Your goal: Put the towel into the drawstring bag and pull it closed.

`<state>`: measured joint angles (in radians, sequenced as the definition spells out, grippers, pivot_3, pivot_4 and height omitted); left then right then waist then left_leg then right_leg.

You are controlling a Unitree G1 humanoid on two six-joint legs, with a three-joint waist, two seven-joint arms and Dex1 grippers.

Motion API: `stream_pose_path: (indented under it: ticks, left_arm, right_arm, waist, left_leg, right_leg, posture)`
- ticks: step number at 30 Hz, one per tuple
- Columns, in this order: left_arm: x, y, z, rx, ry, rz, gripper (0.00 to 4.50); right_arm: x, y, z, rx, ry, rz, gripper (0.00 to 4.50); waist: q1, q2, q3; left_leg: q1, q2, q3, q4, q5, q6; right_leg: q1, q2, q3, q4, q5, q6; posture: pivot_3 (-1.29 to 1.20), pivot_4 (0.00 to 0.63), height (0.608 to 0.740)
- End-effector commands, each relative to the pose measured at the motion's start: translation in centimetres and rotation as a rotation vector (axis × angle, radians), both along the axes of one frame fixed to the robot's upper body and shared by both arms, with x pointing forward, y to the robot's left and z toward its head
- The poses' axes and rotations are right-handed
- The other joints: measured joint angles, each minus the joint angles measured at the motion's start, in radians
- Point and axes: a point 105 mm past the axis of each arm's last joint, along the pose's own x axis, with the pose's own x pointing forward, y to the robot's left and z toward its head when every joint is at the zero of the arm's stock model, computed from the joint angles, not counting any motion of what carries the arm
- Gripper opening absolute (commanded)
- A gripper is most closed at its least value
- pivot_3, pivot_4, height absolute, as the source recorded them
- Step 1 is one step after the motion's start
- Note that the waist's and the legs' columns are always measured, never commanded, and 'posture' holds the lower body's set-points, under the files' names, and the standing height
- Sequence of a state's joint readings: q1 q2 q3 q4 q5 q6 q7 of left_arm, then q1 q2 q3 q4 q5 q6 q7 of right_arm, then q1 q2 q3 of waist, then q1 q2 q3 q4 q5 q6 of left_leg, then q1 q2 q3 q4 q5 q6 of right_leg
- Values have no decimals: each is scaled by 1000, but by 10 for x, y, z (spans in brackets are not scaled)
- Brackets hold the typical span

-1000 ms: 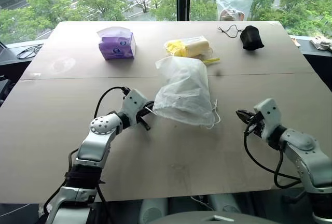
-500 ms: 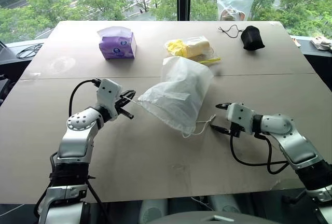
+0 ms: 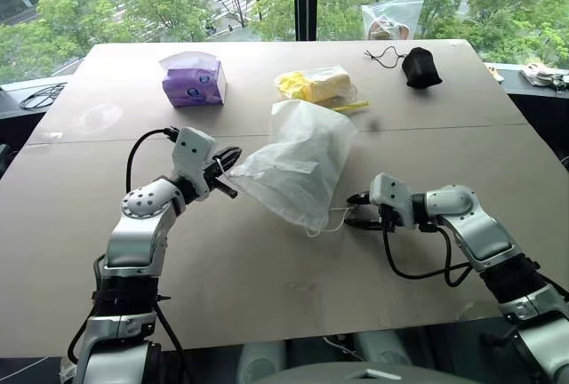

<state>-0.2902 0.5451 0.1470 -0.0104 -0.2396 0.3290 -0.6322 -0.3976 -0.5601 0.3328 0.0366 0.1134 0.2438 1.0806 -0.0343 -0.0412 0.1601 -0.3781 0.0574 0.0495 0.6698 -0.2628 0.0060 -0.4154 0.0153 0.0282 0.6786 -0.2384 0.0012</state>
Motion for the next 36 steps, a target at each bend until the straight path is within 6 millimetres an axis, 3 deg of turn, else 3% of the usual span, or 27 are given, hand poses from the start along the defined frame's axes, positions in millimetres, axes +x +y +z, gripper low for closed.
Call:
stream_pose_path:
  ticks: [1,4,7,11,14,17,20,22,24,25,27,28,32,34,36]
  left_arm:
    - [-4,-1,7,-8,-28,-10,0]
    - [-5,-4,7,-13,-32,-21,0]
    - [-2,2,24,-49,-116,18,0]
    - [4,23,56,-63,-275,127,0]
    - [11,34,105,-21,-457,191,0]
    - [18,32,155,-48,-588,200,0]
    - [21,31,195,-74,-681,205,0]
    - [24,37,210,-62,-718,234,0]
    - [29,48,208,-45,-708,275,0]
    - [31,58,202,-33,-692,315,0]
    - [33,87,189,-51,-655,440,0]
    - [31,105,185,-71,-644,520,0]
    - [21,145,179,-132,-630,700,0]
    - [18,153,179,-148,-631,744,0]
    - [19,153,181,-152,-633,749,0]
  right_arm:
    - [-11,-20,-26,-89,121,-56,269]
    - [-11,-20,-24,-70,119,-87,90]
    - [-7,-18,4,39,72,-160,90]
    - [-18,-14,63,264,58,-208,90]
    - [-25,-21,145,596,24,-211,90]
    - [-35,-30,211,861,-9,-146,90]
    - [-37,-42,251,987,-51,-136,90]
    - [-26,-55,265,1025,-110,-228,90]
    - [-13,-70,268,1039,-158,-344,90]
    - [-3,-84,268,1057,-198,-439,90]
    - [13,-131,274,1203,-279,-654,90]
    - [13,-158,279,1307,-315,-745,90]
    - [-1,-223,287,1536,-399,-910,90]
    - [-3,-241,284,1552,-428,-984,90]
    - [-1,-246,282,1538,-434,-1014,90]
  waist:
    - [2,0,0]
    - [9,-1,0]
    - [20,0,0]
    - [26,1,2]
    - [24,0,4]
    - [22,0,4]
    - [24,0,4]
    - [23,0,4]
    - [20,0,4]
    - [19,1,4]
    - [17,1,4]
    - [18,1,4]
    - [25,0,4]
    - [27,1,4]
    - [27,1,4]
  left_leg:
    - [0,0,0,0,0,0]
    - [-1,-1,0,0,0,0]
    - [-1,-1,0,0,0,0]
    - [-5,0,-1,0,0,0]
    - [-7,-1,-1,0,0,0]
    - [-7,-2,-1,1,0,0]
    - [-9,-2,-1,0,0,0]
    - [-11,-2,-1,0,0,0]
    - [-14,-2,-1,0,0,0]
    - [-17,-2,-2,0,0,0]
    - [-19,-2,-1,0,0,0]
    - [-21,-2,0,0,0,0]
    - [-34,-1,-1,1,0,0]
    - [-40,-1,-1,2,1,-2]
    - [-39,-1,0,1,1,-1]
  right_leg:
    - [0,0,0,0,0,0]
    - [0,-1,0,-1,0,0]
    - [0,-1,0,-1,0,0]
    - [-4,-7,-1,0,2,-3]
    - [-5,-7,-2,-1,2,-3]
    - [-4,-7,-2,-1,2,-2]
    - [-4,-2,-4,-3,2,-2]
    - [-5,-2,-5,-5,2,-2]
    - [-8,-2,-4,-6,2,-2]
    - [-10,-2,-3,-6,2,-2]
    - [-13,-4,-2,-6,2,-2]
    - [-16,-8,-1,-5,2,-2]
    - [-28,-9,-4,-2,3,-2]
    - [-34,-10,-6,-1,3,-2]
    - [-34,-12,-6,-1,3,-2]
  posture:
    - [0,150,740]
    - [0,150,740]
    - [0,150,740]
    - [0,150,740]
    - [0,150,740]
    - [0,150,740]
    - [0,150,740]
    - [0,150,740]
    - [0,150,740]
    - [0,150,740]
    - [0,150,740]
    - [0,150,740]
    - [0,150,740]
    - [0,150,740]
    - [0,150,740]
